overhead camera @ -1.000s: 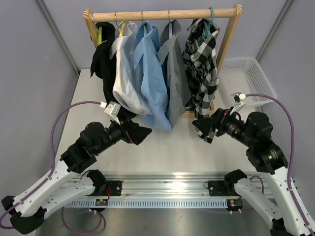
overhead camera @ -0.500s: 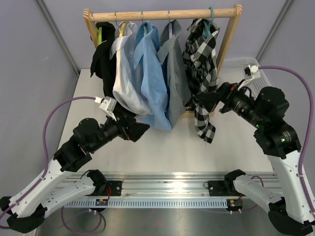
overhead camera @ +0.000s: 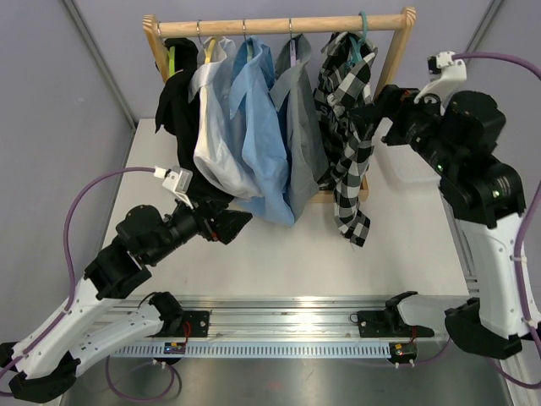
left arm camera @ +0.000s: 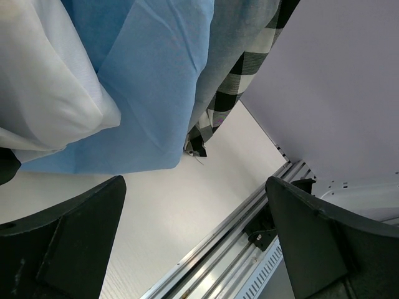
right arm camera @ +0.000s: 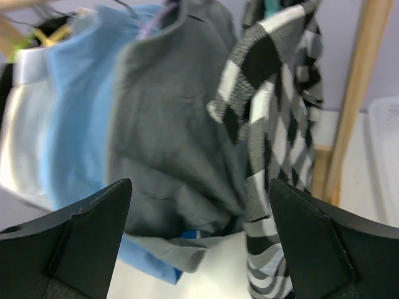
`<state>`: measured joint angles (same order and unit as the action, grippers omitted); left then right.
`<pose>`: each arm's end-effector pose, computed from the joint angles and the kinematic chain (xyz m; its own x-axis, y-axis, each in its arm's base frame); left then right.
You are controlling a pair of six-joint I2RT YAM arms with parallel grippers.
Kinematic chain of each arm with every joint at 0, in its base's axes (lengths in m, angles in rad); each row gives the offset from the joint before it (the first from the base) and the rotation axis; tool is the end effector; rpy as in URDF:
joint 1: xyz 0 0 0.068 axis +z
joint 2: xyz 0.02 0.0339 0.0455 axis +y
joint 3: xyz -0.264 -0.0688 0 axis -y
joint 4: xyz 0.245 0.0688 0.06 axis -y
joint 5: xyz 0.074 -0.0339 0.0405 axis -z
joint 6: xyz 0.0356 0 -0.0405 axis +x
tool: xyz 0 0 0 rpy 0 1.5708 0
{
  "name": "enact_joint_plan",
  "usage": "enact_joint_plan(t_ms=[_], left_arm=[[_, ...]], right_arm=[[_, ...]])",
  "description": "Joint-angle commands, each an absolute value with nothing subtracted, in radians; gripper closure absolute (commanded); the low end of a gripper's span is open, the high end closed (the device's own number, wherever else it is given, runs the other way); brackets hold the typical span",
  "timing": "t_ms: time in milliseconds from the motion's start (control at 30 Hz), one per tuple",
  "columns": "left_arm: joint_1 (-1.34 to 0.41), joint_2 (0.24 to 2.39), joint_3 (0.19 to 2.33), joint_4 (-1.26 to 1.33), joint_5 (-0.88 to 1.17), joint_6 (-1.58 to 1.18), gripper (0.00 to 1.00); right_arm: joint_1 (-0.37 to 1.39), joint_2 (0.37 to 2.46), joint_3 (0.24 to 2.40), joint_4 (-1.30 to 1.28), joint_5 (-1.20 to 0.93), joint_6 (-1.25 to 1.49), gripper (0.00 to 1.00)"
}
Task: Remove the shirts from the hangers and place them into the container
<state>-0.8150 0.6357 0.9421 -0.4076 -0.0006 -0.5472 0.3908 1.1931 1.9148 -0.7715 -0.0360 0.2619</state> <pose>0.0906 -0.0961 0.3903 -0.4376 -0.2943 -0.8496 0.5851 0.6243 -0.5176 0.1626 0.0684 0.5603 -0.1516 0.2174 -0.9642 -0.3879 0.8842 0.2603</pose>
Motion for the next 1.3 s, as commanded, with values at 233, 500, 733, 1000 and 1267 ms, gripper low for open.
enact_joint_plan(t_ms=[233, 500, 733, 1000, 1267], left_arm=[[-0.819, 0.600, 0.942, -0.374, -0.035, -0.535, 0.01], [-0.819, 0.589, 0.917, -0.370, -0.034, -0.552, 0.01], [-0.819, 0.571, 0.888, -0.359, -0.034, -0.566, 0.01], [-0.819, 0.575, 0.879, -0.348, -0.025, -0.568, 0.01], [-0.819, 0.578, 0.874, -0.342, -0.025, -0.569, 0.01]], right_arm=[[0.396, 1.407, 2.060, -0.874, 0.408, 0.103, 0.00], [0.396, 1.494, 2.097, -0.792, 0.347, 0.080, 0.29], [0.397, 1.551, 2.187, -0.827, 0.281, 0.086, 1.00], [0.402, 1.447, 2.077, -0.652, 0.215, 0.038, 1.00], [0.402, 1.283, 1.867, -0.356, 0.146, 0.008, 1.00]])
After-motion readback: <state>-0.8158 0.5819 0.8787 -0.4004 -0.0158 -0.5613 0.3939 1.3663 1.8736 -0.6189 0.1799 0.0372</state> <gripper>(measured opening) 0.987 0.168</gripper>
